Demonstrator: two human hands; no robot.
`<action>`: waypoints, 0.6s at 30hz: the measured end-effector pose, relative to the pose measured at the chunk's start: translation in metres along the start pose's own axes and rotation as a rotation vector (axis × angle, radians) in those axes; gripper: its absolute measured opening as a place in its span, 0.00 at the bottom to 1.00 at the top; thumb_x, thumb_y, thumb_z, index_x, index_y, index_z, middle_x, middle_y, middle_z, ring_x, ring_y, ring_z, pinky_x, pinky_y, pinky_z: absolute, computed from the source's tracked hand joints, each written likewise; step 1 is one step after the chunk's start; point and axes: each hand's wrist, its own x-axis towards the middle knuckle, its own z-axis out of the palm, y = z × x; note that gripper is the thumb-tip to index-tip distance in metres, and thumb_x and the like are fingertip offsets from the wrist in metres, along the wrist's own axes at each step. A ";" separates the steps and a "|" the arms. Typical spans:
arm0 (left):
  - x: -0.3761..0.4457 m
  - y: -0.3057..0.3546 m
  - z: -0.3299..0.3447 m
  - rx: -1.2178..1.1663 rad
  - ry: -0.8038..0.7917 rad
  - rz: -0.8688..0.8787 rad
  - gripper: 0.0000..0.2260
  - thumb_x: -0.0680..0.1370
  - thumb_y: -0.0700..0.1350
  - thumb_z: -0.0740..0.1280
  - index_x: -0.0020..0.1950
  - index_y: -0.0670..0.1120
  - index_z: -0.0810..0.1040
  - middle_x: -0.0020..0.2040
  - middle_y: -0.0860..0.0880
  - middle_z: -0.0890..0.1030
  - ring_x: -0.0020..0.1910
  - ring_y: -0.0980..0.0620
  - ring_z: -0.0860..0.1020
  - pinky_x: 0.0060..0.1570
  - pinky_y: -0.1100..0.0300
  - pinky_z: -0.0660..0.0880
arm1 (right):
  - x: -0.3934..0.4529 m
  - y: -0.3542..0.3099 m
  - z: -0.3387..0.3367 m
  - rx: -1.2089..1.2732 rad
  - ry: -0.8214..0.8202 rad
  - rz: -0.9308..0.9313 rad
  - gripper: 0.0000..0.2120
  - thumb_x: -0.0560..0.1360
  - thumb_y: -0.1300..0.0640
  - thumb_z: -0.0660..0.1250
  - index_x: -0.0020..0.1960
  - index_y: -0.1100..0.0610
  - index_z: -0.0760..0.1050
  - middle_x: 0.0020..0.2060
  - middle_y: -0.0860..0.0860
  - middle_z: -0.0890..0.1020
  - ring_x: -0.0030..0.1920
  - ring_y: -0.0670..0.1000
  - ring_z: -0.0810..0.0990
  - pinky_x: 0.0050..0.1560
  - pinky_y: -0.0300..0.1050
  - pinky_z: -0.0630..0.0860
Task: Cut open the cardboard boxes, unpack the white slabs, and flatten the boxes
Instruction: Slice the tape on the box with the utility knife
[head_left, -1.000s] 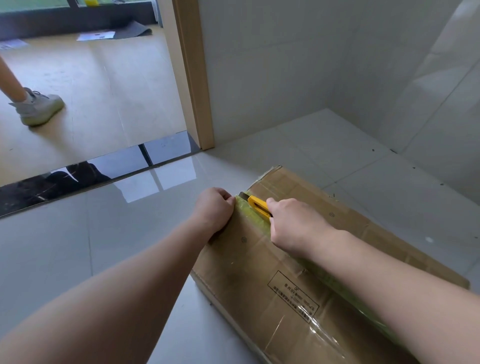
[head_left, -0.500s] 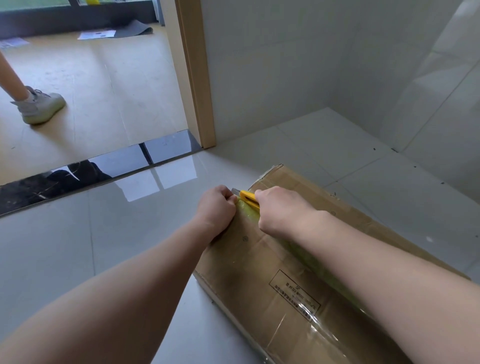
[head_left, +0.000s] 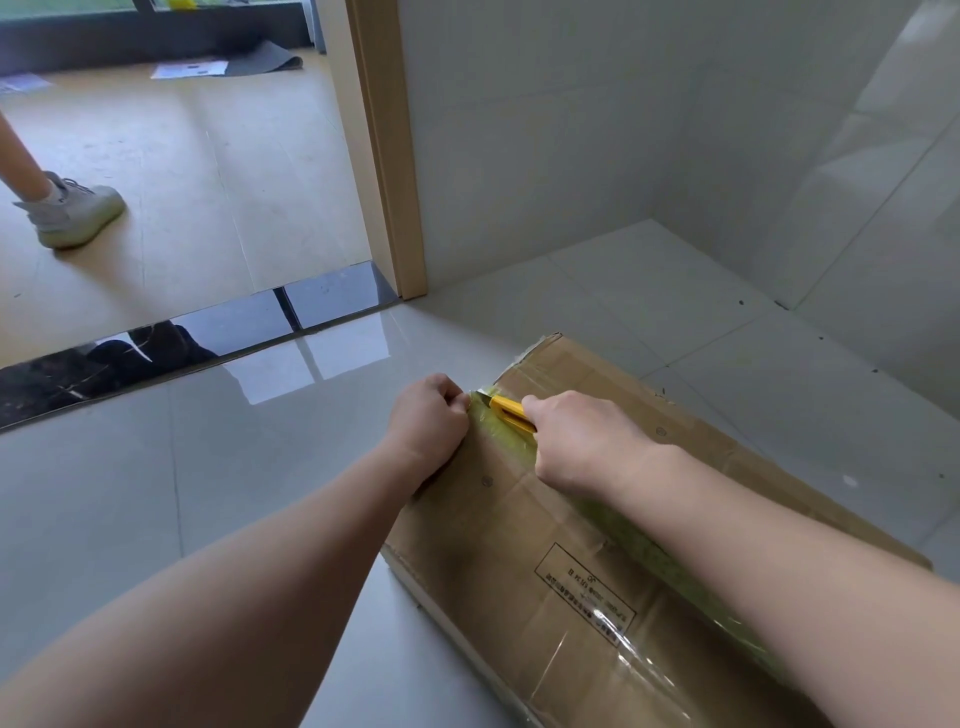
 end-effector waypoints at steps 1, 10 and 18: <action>0.001 0.001 0.000 -0.004 0.000 0.000 0.07 0.79 0.45 0.63 0.51 0.44 0.79 0.49 0.46 0.80 0.48 0.48 0.75 0.48 0.60 0.69 | -0.001 0.002 0.000 0.004 -0.001 0.002 0.04 0.75 0.60 0.57 0.48 0.53 0.66 0.34 0.48 0.68 0.31 0.47 0.67 0.27 0.42 0.59; -0.001 0.005 -0.001 0.005 0.028 0.014 0.07 0.80 0.45 0.62 0.51 0.44 0.78 0.49 0.46 0.79 0.48 0.48 0.75 0.47 0.60 0.68 | -0.007 0.004 -0.007 0.051 -0.012 0.015 0.07 0.73 0.62 0.57 0.39 0.51 0.64 0.35 0.49 0.71 0.32 0.50 0.71 0.27 0.42 0.61; -0.002 0.006 0.000 -0.003 0.043 0.019 0.08 0.79 0.44 0.62 0.52 0.43 0.78 0.50 0.44 0.79 0.48 0.48 0.75 0.48 0.60 0.69 | -0.017 0.007 -0.005 0.036 -0.025 0.029 0.05 0.74 0.62 0.57 0.44 0.53 0.67 0.35 0.50 0.71 0.32 0.50 0.72 0.27 0.42 0.62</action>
